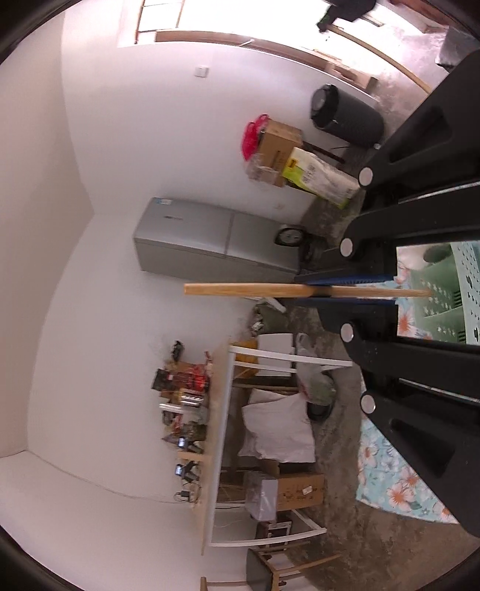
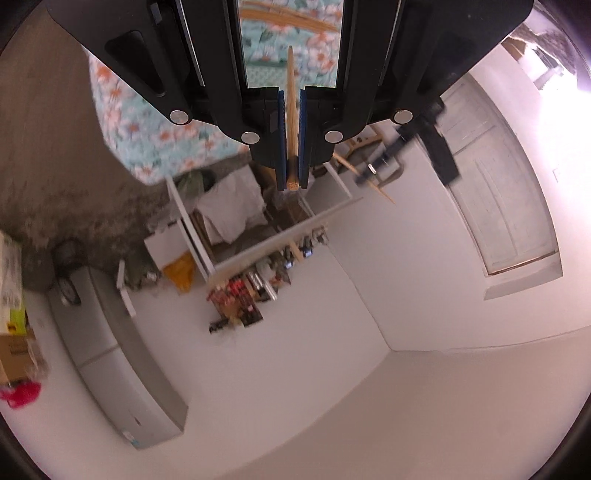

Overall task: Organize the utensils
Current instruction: 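Lift the chopsticks with both tools and carry them over the green caddy, then open both tools to drop the chopsticks into the green caddy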

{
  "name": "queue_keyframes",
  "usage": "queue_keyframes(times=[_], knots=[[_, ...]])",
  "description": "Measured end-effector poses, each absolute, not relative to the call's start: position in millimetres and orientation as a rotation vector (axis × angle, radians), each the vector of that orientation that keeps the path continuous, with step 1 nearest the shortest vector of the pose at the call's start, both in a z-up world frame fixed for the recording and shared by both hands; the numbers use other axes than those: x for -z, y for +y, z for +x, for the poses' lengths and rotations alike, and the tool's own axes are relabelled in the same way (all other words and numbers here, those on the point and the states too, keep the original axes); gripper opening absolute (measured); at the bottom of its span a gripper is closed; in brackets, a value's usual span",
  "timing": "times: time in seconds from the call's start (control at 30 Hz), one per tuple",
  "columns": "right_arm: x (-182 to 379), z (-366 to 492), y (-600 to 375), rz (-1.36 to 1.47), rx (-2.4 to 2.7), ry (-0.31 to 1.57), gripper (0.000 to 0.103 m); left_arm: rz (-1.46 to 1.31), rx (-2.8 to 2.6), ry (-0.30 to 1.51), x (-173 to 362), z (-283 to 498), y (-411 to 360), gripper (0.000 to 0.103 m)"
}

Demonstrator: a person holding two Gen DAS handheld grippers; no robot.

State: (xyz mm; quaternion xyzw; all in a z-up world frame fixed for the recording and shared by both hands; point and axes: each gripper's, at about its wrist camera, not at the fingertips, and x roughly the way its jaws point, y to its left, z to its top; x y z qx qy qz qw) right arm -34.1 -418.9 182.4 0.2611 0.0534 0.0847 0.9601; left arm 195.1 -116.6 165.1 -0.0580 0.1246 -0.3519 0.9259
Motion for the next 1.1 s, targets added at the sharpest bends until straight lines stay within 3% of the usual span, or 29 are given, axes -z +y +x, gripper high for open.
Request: queue_keyframes(times=[0.43,0.5,0.57,0.67,0.87,1.1], knots=[[-210.7,22.7,-431.2,0.478,-0.187,0.035,0.004,-0.05,0.71,0.437,-96.9,223.1,-143.7,0.007],[-208.9,33.7,-430.5,0.477,-0.181,0.044,0.004,-0.055,0.712,0.449,-93.4,223.5,-143.0,0.016],[-205.7,48.1,-431.6,0.486,-0.182,0.057,0.004,-0.062,0.707,0.455,-91.9,222.6,-139.9,0.038],[-203.6,61.0,-428.9,0.49,-0.179,0.07,0.004,-0.063,0.702,0.454,-92.9,219.8,-133.8,0.049],[-197.7,80.6,-418.7,0.485,-0.181,0.089,0.004,-0.092,0.652,0.419,-97.4,201.9,-106.5,0.068],[-182.2,105.6,-393.4,0.424,-0.175,0.165,0.004,-0.104,0.621,0.391,-95.2,171.5,-65.2,0.077]])
